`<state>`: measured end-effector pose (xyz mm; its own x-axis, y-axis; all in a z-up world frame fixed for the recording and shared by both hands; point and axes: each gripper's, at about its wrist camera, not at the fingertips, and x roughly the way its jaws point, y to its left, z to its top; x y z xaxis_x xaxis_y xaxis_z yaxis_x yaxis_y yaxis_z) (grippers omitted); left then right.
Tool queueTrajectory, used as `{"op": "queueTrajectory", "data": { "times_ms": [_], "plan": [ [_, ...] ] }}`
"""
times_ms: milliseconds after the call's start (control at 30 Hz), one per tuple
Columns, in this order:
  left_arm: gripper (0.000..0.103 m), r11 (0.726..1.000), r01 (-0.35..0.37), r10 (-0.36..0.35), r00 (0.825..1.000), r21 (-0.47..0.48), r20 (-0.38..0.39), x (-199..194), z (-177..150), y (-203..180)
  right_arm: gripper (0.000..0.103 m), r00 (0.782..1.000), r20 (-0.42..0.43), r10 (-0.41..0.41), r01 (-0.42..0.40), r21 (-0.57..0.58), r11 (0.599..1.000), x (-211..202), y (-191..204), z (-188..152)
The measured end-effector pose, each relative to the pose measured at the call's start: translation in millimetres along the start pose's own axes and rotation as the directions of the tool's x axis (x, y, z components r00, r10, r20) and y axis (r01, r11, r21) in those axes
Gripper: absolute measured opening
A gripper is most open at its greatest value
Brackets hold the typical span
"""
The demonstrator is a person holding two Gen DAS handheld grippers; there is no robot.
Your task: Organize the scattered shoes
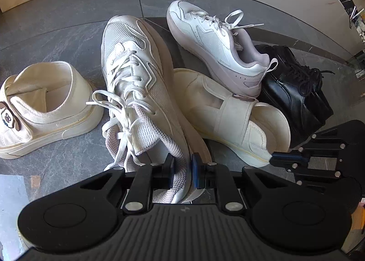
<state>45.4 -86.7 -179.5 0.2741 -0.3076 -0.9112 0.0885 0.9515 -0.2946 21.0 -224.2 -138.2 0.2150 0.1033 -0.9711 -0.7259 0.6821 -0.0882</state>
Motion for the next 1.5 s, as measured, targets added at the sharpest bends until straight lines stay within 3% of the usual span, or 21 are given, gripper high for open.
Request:
{"op": "queueTrajectory", "data": {
  "times_ms": [133,233,267,300,367,567,633,667,833,933,1100,1200,1333,1500],
  "plan": [
    [0.013,1.0,0.012,-0.012,1.0,-0.011,0.004,0,-1,4,0.0,0.999,-0.039,-0.01,0.009,-0.02,1.0,6,-5,-9],
    [0.015,1.0,0.019,-0.019,1.0,-0.024,0.006,1,-3,7,0.001,1.0,0.005,-0.028,0.028,-0.033,0.999,7,-7,-19],
    [0.016,0.999,0.023,-0.023,1.0,-0.026,0.007,2,-3,8,0.007,0.999,0.044,-0.026,0.028,-0.044,0.999,3,-4,-17],
    [0.016,0.999,0.034,-0.033,0.999,-0.032,0.01,2,-3,9,0.023,0.998,0.058,-0.017,0.02,-0.052,0.998,2,-2,-15],
    [0.017,0.998,0.049,-0.049,0.999,-0.046,0.01,2,-2,10,0.042,0.997,0.074,-0.004,0.01,-0.076,0.997,5,2,-11],
    [0.017,0.991,0.094,-0.093,0.996,-0.097,0.017,8,-3,16,0.04,0.996,0.088,0.004,0.01,-0.165,0.986,18,5,-4],
    [0.019,0.988,0.105,-0.102,0.994,-0.113,0.028,9,-3,18,0.023,0.997,0.073,0.014,-0.002,-0.161,0.987,29,1,-4],
    [0.022,0.988,0.106,-0.103,0.994,-0.113,0.032,9,-3,18,0.002,0.998,0.064,0.022,-0.012,-0.153,0.988,33,-2,-3],
    [0.026,0.988,0.11,-0.104,0.993,-0.113,0.055,8,-1,19,0.001,0.998,0.042,0.04,-0.036,-0.075,0.996,35,-17,-3],
    [0.017,0.987,0.112,-0.105,0.992,-0.112,0.069,8,0,20,0.0,1.0,-0.014,0.02,-0.021,-0.059,0.998,29,-15,-8],
    [0.01,0.988,0.114,-0.104,0.99,-0.108,0.091,7,2,20,0.0,0.993,-0.115,0.006,-0.011,-0.041,0.999,28,-19,-25],
    [0.01,0.995,0.089,-0.084,0.992,-0.046,0.097,6,8,13,0.001,0.983,-0.183,-0.008,0.006,-0.009,1.0,28,-25,-38],
    [0.01,0.992,0.119,-0.115,0.987,-0.037,0.111,9,18,10,0.001,0.962,-0.273,-0.002,0.009,0.021,1.0,27,-27,-62],
    [0.011,0.994,0.092,-0.099,0.984,0.051,0.148,21,42,-6,0.001,0.958,-0.284,0.034,-0.017,0.061,0.998,17,-36,-60]
  ]
}}
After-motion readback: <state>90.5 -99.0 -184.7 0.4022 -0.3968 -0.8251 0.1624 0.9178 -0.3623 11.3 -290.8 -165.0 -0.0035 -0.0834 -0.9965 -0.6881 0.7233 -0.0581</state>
